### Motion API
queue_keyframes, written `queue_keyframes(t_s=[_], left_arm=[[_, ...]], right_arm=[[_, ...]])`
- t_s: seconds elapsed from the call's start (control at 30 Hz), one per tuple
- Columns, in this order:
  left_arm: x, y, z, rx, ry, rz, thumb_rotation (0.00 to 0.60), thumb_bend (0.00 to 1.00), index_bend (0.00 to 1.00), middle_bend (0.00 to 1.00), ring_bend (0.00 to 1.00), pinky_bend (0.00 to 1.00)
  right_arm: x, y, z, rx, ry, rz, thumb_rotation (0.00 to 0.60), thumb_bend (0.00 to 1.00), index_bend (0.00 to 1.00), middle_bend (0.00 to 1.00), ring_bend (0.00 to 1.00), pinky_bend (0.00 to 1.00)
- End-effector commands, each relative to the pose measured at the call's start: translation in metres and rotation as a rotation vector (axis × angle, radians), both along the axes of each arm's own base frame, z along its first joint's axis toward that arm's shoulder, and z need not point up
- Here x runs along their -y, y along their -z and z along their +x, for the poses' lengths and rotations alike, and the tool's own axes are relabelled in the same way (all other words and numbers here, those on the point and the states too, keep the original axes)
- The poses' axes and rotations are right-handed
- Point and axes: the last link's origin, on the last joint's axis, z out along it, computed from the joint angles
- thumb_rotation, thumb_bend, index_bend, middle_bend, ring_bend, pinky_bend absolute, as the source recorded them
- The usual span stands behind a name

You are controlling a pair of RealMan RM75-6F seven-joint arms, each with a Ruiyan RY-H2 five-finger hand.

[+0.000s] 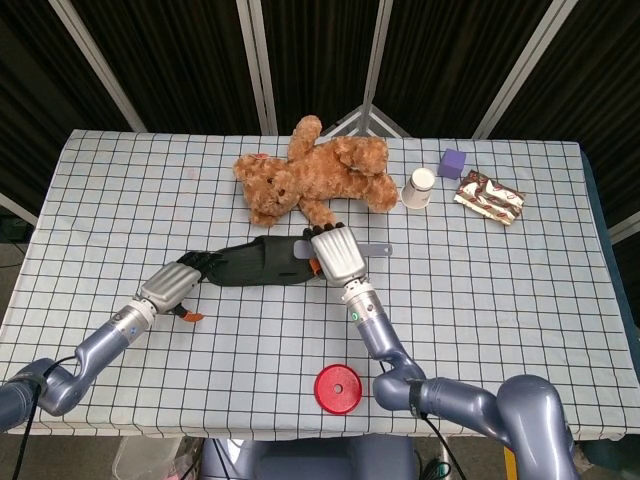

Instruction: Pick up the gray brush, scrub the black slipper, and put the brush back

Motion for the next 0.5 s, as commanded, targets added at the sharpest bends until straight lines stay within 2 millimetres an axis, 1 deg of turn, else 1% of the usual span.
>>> queue_keyframes(t_s=[0.03,0.1,0.2,0.23,0.27,0.33,0.4,0.43,0.47,0.5], left_arm=[[0.025,-0.03,-0.001,0.128,0.06,0.101,0.582,0.17,0.0,0.0,0.0,0.05],[0.039,-0.045,-0.008,0.148,0.081,0.139,0.563,0.16,0.0,0.0,0.0,0.05],[0.056,-0.06,-0.019,0.148,0.082,0.187,0.549,0.15,0.0,0.0,0.0,0.05],[0.065,-0.068,-0.025,0.14,0.076,0.215,0.548,0.15,0.0,0.0,0.0,0.05],[0.077,-0.078,-0.035,0.123,0.06,0.261,0.546,0.14,0.0,0.0,0.0,0.05],[0.089,-0.084,-0.04,0.111,0.049,0.303,0.547,0.12,0.0,0.0,0.0,0.05],[0.103,-0.091,-0.048,0.084,0.032,0.364,0.552,0.1,0.0,0.0,0.0,0.05],[0.111,-0.094,-0.052,0.067,0.025,0.397,0.553,0.1,0.0,0.0,0.0,0.05],[0.114,-0.094,-0.053,0.062,0.023,0.408,0.554,0.1,0.0,0.0,0.0,0.05],[0.119,-0.095,-0.055,0.047,0.02,0.43,0.556,0.1,0.0,0.0,0.0,0.05]], right_arm=[[-0.004,-0.029,-0.032,-0.037,0.034,-0.055,0.6,0.57,0.74,0.62,0.54,0.57],[-0.009,-0.042,-0.043,-0.029,0.047,-0.054,0.6,0.57,0.74,0.62,0.54,0.57],[-0.012,-0.057,-0.058,-0.031,0.075,-0.058,0.6,0.57,0.74,0.62,0.54,0.57],[-0.014,-0.062,-0.067,-0.036,0.09,-0.059,0.6,0.57,0.74,0.62,0.54,0.57],[-0.016,-0.066,-0.081,-0.05,0.124,-0.057,0.6,0.57,0.74,0.62,0.54,0.57],[-0.019,-0.07,-0.092,-0.061,0.143,-0.049,0.6,0.57,0.74,0.62,0.54,0.57],[-0.025,-0.072,-0.11,-0.088,0.178,-0.038,0.6,0.57,0.74,0.62,0.54,0.57],[-0.03,-0.072,-0.119,-0.107,0.188,-0.024,0.6,0.57,0.74,0.62,0.54,0.57],[-0.032,-0.072,-0.121,-0.112,0.188,-0.019,0.6,0.57,0.74,0.62,0.54,0.57],[-0.04,-0.068,-0.128,-0.134,0.185,0.009,0.6,0.57,0.74,0.62,0.54,0.57]])
